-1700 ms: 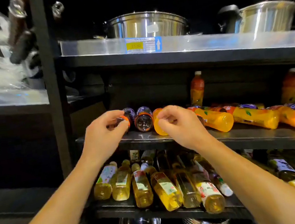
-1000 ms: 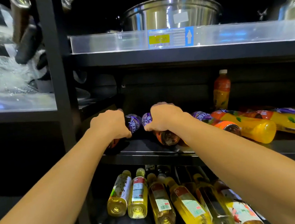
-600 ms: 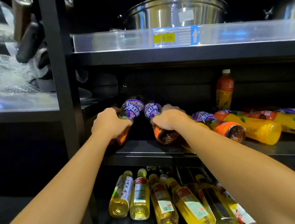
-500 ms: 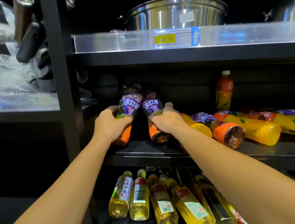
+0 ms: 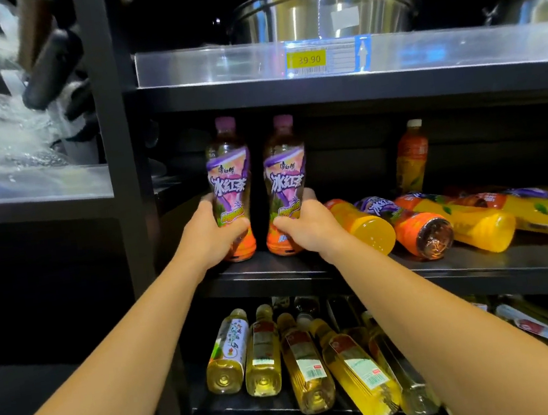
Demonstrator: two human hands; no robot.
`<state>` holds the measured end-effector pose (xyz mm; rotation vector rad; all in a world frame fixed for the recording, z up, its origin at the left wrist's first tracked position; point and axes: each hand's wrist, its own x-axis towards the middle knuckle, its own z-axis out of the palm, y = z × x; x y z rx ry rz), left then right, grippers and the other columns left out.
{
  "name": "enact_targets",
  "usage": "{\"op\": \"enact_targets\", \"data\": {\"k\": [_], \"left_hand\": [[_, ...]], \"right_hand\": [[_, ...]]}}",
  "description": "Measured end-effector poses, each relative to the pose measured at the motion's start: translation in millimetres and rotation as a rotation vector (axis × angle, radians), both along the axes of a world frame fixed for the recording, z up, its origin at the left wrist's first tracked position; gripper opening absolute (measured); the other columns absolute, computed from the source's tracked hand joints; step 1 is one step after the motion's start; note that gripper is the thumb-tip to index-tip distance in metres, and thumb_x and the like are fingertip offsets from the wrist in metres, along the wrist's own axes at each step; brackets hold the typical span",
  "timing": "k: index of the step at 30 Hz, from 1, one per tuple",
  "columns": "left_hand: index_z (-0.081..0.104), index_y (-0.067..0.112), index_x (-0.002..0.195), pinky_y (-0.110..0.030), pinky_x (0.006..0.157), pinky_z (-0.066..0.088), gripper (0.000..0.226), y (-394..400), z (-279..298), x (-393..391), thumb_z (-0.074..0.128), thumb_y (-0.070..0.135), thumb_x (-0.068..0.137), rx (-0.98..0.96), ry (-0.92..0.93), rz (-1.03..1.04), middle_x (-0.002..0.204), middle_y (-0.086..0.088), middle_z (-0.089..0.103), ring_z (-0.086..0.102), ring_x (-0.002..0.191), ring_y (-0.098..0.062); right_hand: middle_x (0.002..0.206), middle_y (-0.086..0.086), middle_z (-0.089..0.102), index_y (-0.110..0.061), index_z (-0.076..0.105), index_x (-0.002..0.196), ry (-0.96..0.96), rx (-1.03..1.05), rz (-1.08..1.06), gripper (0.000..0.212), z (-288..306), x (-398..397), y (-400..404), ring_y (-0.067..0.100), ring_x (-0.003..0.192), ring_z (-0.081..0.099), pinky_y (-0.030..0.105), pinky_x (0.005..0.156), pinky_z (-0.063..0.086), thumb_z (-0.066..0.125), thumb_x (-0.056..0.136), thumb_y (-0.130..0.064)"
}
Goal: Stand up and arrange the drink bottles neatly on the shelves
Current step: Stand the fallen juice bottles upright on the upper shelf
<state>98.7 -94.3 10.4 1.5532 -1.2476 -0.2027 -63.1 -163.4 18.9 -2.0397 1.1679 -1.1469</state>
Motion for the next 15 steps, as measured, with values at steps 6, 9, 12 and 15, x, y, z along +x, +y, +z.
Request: {"op": "enact_targets", "data": {"k": [6, 9, 12, 15], "left_hand": [[0.036, 0.02, 0.147, -0.041, 0.103, 0.043, 0.07, -38.9, 3.7, -2.3, 0.071, 0.032, 0.088, 0.048, -0.025, 0.078, 0.137, -0.009, 0.055, 0.052, 0.124, -0.031], [0.038, 0.016, 0.146, -0.039, 0.101, 0.042, 0.065, -51.2, 6.3, -1.7, 0.068, 0.033, 0.09, 0.098, 0.001, 0.074, 0.137, -0.012, 0.054, 0.051, 0.124, -0.033], [0.039, 0.016, 0.145, -0.038, 0.1, 0.043, 0.067, -47.0, 10.8, -1.6, 0.068, 0.037, 0.089, 0.132, 0.013, 0.064, 0.138, -0.012, 0.054, 0.052, 0.123, -0.033], [0.042, 0.017, 0.142, -0.035, 0.095, 0.045, 0.066, -18.7, 11.4, -13.8, 0.069, 0.04, 0.087, -0.015, -0.035, 0.108, 0.134, -0.006, 0.055, 0.053, 0.12, -0.026]], "right_hand": [[0.134, 0.012, 0.053, -0.007, 0.038, 0.134, 0.182, 0.057, -0.145, 0.059, 15.0, 16.9, -17.4, 0.031, 0.124, 0.052, 0.033, 0.095, 0.042, 0.068, 0.09, -0.032], [0.137, 0.012, 0.051, -0.009, 0.036, 0.138, 0.318, 0.09, -0.203, 0.065, 25.0, 20.9, -19.0, 0.032, 0.124, 0.052, 0.036, 0.098, 0.043, 0.068, 0.089, -0.038], [0.137, 0.013, 0.052, -0.006, 0.04, 0.139, 0.53, 0.001, -0.164, 0.072, 38.2, 3.8, 2.1, 0.033, 0.124, 0.052, 0.039, 0.1, 0.045, 0.064, 0.088, -0.051], [0.114, 0.001, 0.066, -0.021, 0.058, 0.122, 0.488, -0.222, -0.195, 0.054, 49.0, -35.3, 29.2, 0.025, 0.105, 0.061, 0.038, 0.086, 0.052, 0.06, 0.085, -0.06]]}}
